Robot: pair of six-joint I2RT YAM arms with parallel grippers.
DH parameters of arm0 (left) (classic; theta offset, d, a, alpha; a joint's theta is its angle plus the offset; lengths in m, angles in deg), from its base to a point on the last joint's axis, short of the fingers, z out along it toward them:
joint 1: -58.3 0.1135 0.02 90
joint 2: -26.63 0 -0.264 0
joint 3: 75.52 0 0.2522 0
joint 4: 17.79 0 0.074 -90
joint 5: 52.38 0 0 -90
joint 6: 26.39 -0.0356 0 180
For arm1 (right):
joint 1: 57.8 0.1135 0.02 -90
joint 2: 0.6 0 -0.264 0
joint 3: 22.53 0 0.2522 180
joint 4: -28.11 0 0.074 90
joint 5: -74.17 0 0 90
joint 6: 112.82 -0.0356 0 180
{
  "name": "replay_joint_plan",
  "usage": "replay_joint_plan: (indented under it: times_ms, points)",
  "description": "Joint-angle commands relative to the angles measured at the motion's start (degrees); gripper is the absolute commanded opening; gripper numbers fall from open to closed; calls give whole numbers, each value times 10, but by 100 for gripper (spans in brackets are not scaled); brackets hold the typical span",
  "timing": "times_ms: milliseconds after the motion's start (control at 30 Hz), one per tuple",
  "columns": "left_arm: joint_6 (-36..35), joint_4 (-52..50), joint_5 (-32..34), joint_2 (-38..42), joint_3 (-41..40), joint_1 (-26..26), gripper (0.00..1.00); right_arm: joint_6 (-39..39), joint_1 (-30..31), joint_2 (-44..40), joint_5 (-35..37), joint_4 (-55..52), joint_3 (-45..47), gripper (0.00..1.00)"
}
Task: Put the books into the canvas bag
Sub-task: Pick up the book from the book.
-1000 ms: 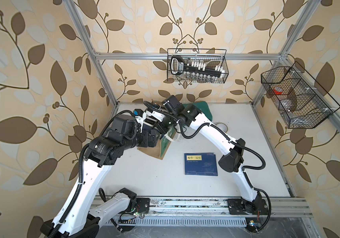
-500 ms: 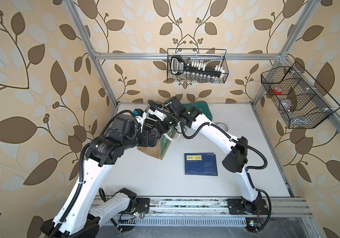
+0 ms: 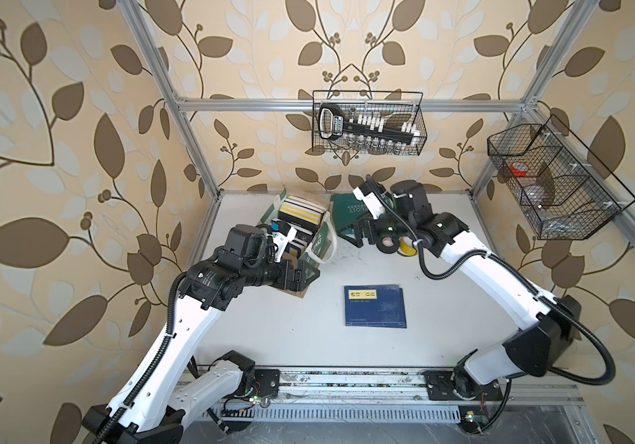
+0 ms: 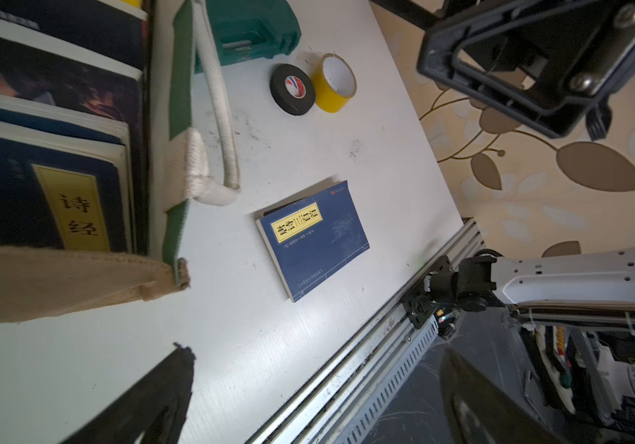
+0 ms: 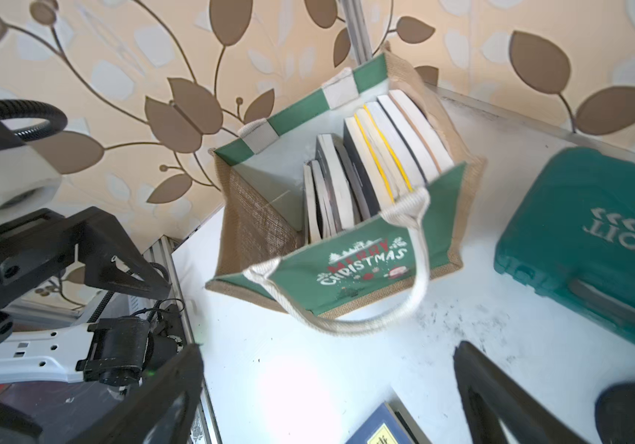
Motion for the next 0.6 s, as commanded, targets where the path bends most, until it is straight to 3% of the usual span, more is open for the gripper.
replay_joint_plan:
  times_ms: [0,200,567]
  points:
    - [8,56,-56,11,-19,-35,99,-29,-43,-43,37,13,101,98]
    - [26,93,19,-24,-49,-161,99,-83,-96,-129,113,15,280,99]
    - [90,239,66,-134,-138,-251,99,-131,-142,-180,103,42,444,98]
